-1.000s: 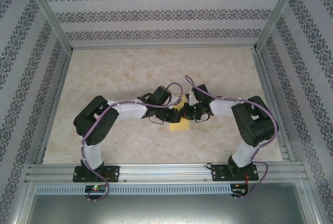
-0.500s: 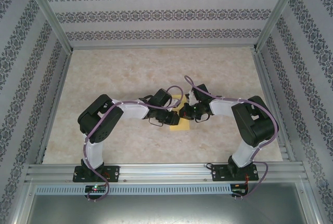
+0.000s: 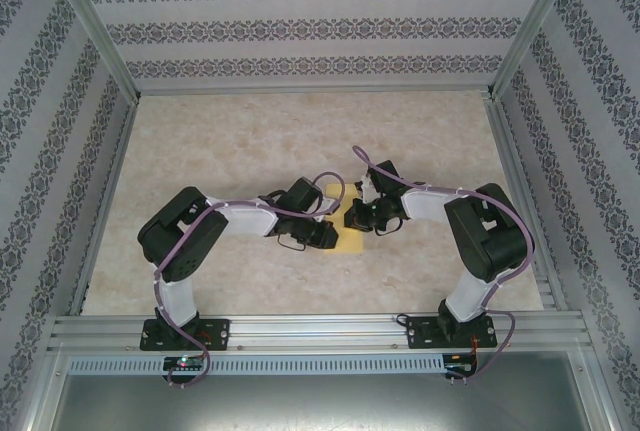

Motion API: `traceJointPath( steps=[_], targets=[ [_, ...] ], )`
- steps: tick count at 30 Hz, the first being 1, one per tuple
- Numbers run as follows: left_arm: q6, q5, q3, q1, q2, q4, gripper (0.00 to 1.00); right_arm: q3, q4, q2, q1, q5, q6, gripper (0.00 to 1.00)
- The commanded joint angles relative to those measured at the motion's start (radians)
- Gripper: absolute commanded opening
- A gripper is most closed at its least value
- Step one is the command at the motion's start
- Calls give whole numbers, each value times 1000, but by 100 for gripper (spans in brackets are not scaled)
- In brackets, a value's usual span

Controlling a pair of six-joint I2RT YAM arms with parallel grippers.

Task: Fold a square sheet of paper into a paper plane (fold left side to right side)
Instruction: Fold the triangle a second time at the center of the table.

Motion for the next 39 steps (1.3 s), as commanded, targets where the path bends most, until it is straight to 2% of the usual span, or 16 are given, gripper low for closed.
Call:
traceJointPath(
  steps=[1,25,34,38,39],
  targets=[
    [30,32,-32,-19,-33,-63,13,14,-44,26,-6,56,-19,0],
    [19,8,-84,-29,-79,-82,12,27,-63,28,-7,64,-30,0],
    [6,32,-112,-20,-175,-52,11,34,-45,11,-7,46,-29,0],
    [-31,52,-142,24,-251,13,15,34,2,-27,-7,15,-13,0],
    [-42,51,-148,40,-266,26,16,33,17,-42,-9,8,-7,4]
  ],
)
